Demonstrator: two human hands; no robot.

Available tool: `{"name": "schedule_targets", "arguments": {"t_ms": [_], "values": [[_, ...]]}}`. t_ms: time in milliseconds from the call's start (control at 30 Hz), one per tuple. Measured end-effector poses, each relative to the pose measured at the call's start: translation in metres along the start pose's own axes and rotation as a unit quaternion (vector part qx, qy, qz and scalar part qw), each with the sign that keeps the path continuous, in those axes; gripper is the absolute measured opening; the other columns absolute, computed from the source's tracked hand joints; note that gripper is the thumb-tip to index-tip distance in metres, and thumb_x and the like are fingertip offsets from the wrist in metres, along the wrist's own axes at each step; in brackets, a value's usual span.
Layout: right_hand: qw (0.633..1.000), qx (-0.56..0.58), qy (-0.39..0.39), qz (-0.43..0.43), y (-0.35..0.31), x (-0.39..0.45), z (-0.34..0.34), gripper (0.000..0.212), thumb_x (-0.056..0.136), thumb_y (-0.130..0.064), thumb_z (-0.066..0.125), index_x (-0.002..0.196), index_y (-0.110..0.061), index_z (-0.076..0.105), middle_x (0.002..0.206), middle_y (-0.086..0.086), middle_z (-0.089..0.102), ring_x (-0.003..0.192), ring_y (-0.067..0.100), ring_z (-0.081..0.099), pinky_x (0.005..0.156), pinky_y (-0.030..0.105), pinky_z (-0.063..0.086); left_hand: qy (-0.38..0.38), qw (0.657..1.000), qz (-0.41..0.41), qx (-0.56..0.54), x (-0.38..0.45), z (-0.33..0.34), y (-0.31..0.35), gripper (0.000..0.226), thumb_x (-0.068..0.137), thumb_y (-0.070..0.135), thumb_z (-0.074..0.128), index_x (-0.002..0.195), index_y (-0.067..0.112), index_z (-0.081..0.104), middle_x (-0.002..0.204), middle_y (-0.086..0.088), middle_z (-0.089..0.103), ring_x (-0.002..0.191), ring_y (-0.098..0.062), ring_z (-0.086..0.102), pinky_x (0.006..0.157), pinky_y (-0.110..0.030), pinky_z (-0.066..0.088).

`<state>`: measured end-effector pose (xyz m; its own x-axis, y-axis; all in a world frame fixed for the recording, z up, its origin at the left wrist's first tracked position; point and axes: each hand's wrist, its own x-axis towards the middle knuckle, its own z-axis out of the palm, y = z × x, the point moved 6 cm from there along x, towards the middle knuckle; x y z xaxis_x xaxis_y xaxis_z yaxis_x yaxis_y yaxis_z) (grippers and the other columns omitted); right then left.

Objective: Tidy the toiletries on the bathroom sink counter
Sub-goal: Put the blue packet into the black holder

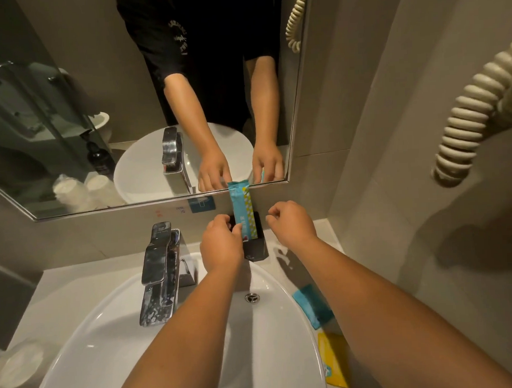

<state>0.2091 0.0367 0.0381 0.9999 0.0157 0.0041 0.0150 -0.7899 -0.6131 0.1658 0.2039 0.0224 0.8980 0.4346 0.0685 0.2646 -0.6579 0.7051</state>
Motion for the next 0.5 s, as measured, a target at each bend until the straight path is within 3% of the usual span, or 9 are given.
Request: {"name": "schedule_targets", "arguments": {"t_ms": [133,233,333,433,500], "values": [[1.0,-0.004,0.009,0.008,0.014,-0.02,-0.023,0.017,0.087,-0.022,0.054,0.094,-0.016,0.069,0.104,0.008,0.06,0.086,0.029,0.06,0.074,0.035,0.049,-0.001,1.0,0.006,0.024,-0.018,-0.01,-0.006,0.033,0.093,0.03,0.056,0.12,0.012,0.057,0.117,-0.007,0.062,0.105,-0.026,0.057,0.085,-0.04,0.047],[0.999,0.0,0.02,0.032,0.032,-0.045,-0.033,0.017,0.088,-0.021,0.053,0.087,-0.017,0.069,0.096,0.005,0.063,0.079,0.024,0.06,0.066,0.031,0.048,-0.025,0.999,0.029,0.019,-0.043,-0.006,-0.007,0.027,0.092,0.028,0.055,0.115,0.013,0.06,0.111,-0.007,0.064,0.099,-0.025,0.059,0.08,-0.035,0.045],[0.996,0.037,0.023,0.077,0.057,-0.078,-0.036,0.017,0.089,-0.02,0.055,0.085,-0.014,0.069,0.089,0.005,0.068,0.08,0.023,0.062,0.074,0.035,0.053,-0.072,0.996,0.048,-0.006,-0.074,0.006,-0.002,0.024,0.091,0.025,0.054,0.112,0.015,0.062,0.108,-0.005,0.066,0.096,-0.023,0.06,0.08,-0.033,0.046],[0.991,0.054,0.016,0.123,0.084,-0.122,-0.036,0.013,0.089,-0.021,0.056,0.085,-0.018,0.068,0.087,0.002,0.069,0.081,0.022,0.063,0.075,0.037,0.054,-0.126,0.985,0.116,0.0,-0.109,0.02,0.011,0.023,0.092,0.028,0.054,0.11,0.017,0.064,0.106,-0.004,0.068,0.093,-0.021,0.061,0.079,-0.03,0.046],[0.988,0.044,0.006,0.148,0.104,-0.159,-0.031,0.014,0.089,-0.023,0.056,0.088,-0.017,0.069,0.09,0.004,0.069,0.083,0.021,0.063,0.075,0.041,0.055,-0.155,0.96,0.22,0.077,-0.135,0.026,0.017,0.023,0.093,0.031,0.053,0.109,0.019,0.064,0.108,-0.002,0.067,0.095,-0.022,0.06,0.081,-0.033,0.045]]}}
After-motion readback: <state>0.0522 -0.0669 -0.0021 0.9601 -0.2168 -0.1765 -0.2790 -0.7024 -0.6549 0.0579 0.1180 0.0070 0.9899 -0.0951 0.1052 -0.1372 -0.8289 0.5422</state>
